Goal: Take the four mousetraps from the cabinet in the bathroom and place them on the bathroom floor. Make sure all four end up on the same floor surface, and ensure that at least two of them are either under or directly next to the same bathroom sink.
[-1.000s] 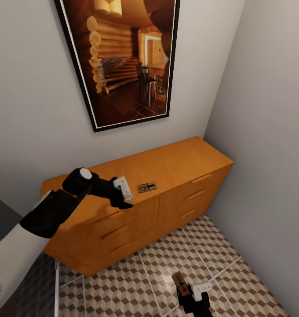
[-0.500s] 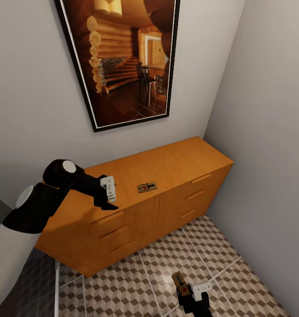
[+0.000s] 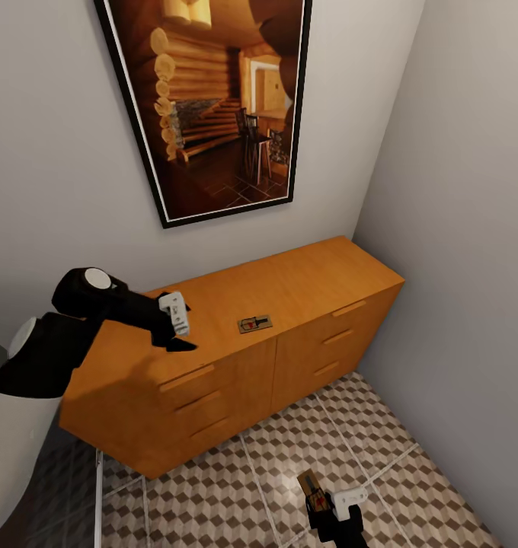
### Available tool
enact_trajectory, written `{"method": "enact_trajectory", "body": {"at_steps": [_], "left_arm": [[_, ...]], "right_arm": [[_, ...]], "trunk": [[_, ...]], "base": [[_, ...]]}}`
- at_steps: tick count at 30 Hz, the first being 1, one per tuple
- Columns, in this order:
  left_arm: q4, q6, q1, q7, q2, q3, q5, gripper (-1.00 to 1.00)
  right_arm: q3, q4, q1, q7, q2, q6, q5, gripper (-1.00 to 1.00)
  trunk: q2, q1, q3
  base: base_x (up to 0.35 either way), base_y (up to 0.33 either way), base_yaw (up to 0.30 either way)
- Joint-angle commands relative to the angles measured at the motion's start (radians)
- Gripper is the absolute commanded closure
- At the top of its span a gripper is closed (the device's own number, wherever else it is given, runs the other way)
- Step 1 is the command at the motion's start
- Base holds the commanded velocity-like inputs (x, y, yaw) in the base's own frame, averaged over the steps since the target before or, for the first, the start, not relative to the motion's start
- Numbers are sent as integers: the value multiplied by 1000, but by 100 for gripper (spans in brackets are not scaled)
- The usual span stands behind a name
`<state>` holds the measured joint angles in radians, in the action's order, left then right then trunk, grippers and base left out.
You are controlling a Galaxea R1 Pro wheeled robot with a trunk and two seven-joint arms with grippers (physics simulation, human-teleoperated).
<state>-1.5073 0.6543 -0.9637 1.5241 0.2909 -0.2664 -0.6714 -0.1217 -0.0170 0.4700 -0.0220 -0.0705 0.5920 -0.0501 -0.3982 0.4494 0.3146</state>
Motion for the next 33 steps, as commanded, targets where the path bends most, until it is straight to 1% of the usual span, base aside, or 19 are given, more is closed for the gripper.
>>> {"method": "enact_trajectory", "body": {"at_steps": [1, 2, 4, 9, 21, 33], "left_arm": [[-1, 11, -1, 7, 0, 8, -7, -100], [-1, 12, -1, 7, 0, 29, -7, -100], [-1, 12, -1, 7, -1, 55, -7, -100], [1, 13, -1, 4, -1, 82, -7, -100], [5, 13, -1, 2, -2, 83, -7, -100], [9, 13, -1, 1, -4, 77, -7, -100]], "right_arm": [[-1, 1, 1, -3, 0, 3, -4, 100], [-1, 1, 1, -3, 0, 3, -4, 100], [-1, 1, 1, -3, 0, 3, -4, 100], [-1, 2, 1, -1, -1, 3, -4, 100], [-1, 2, 1, 1, -2, 3, -4, 100], [-1, 2, 1, 1, -1, 3, -4, 100]], "trunk": [[-2, 1, 2], [-2, 1, 2], [-2, 1, 2], [-2, 1, 2], [-2, 1, 2], [-2, 1, 2]], "base": [[0, 0, 0], [0, 0, 0], [0, 0, 0], [0, 0, 0], [1, 0, 0], [93, 0, 0]]}}
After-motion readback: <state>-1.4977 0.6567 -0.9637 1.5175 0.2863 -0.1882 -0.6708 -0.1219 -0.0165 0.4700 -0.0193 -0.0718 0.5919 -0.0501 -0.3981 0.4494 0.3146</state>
